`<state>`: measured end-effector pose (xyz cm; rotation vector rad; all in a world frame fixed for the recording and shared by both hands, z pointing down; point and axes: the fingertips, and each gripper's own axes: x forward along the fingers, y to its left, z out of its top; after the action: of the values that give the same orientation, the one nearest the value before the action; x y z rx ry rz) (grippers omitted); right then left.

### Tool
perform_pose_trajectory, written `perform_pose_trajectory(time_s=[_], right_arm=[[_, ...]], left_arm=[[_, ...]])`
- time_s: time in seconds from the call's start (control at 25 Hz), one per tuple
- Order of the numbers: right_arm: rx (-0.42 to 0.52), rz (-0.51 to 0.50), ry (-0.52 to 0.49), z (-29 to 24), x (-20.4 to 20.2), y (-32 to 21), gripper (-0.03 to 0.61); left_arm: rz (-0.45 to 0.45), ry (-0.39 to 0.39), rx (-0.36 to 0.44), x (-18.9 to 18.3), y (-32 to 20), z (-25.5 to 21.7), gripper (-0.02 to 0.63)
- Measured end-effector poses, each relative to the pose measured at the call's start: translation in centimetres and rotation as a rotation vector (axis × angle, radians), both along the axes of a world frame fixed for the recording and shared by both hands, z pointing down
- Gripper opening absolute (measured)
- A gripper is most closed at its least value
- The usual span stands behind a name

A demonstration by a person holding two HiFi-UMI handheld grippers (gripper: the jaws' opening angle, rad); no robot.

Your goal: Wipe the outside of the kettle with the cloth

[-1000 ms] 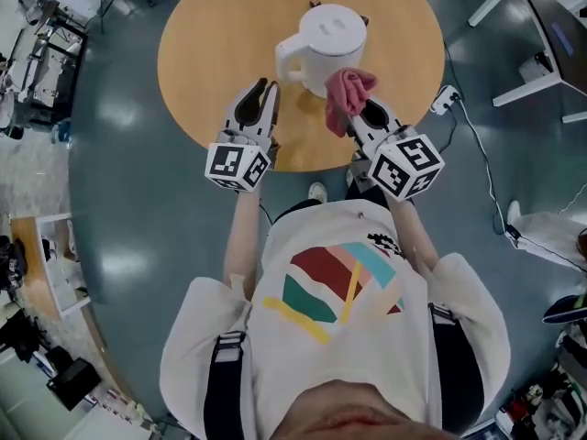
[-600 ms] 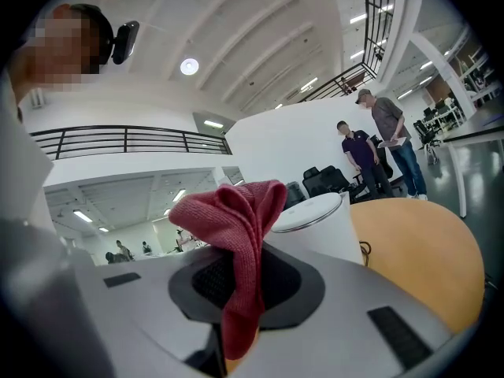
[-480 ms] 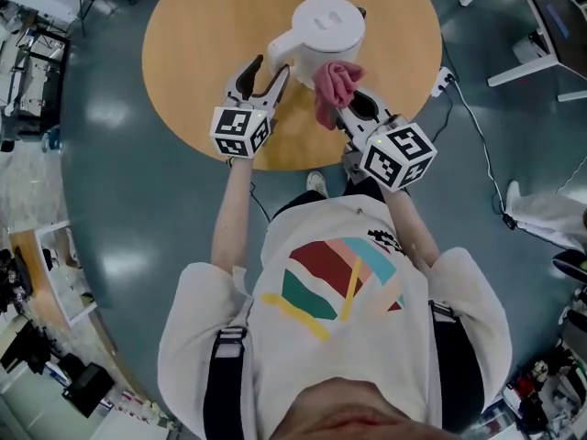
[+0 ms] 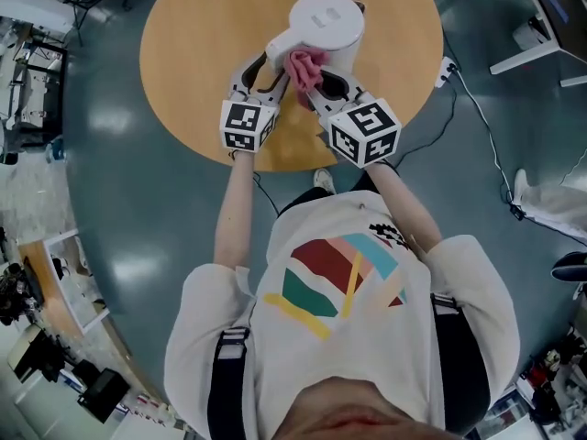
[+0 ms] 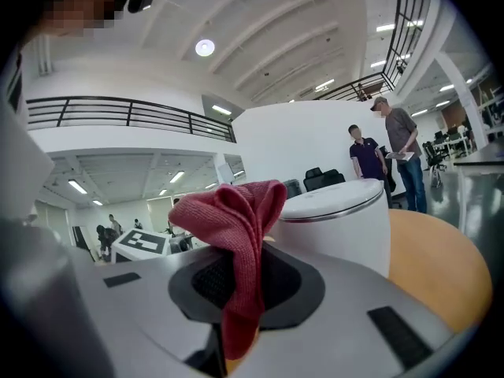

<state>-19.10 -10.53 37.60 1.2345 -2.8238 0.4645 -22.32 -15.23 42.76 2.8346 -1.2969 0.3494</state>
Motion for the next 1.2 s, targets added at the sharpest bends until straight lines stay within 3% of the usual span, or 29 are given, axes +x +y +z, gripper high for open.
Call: perform_pose_trajectory(time_s=[0.16, 0.2, 0.24, 0.36, 0.96, 1.2], right_arm=[[0.018, 0.095, 0.076, 0.5, 0.8, -1.2, 0.048], [0.018, 0.115, 0.092, 0.8, 1.2, -1.3, 0.048], [0.017, 0.130, 0.104, 1.1, 1.6, -1.5, 0.048], [0.002, 0.147, 0.123, 2.1, 2.0, -2.0, 0.048], [0.054, 0.065, 0.180, 3.2, 5.2, -1.9, 0.048], [0.077, 0.002, 0.168, 2.1, 9.3, -3.0, 0.048]], left_arm=[[0.001, -0.053, 0.019, 1.3, 0.2, -0.1, 0.256], [-0.017, -0.056, 0.029, 1.4, 0.3, -0.2, 0.247], [-0.032, -0.056, 0.034, 1.4, 0.3, -0.2, 0.198], [-0.055, -0.051, 0.020, 1.2, 0.1, 0.0, 0.195], [-0.051, -0.017, 0.007, 1.7, -0.8, 1.0, 0.192], [-0.143, -0.009, -0.002, 1.7, -3.1, 0.9, 0.192]])
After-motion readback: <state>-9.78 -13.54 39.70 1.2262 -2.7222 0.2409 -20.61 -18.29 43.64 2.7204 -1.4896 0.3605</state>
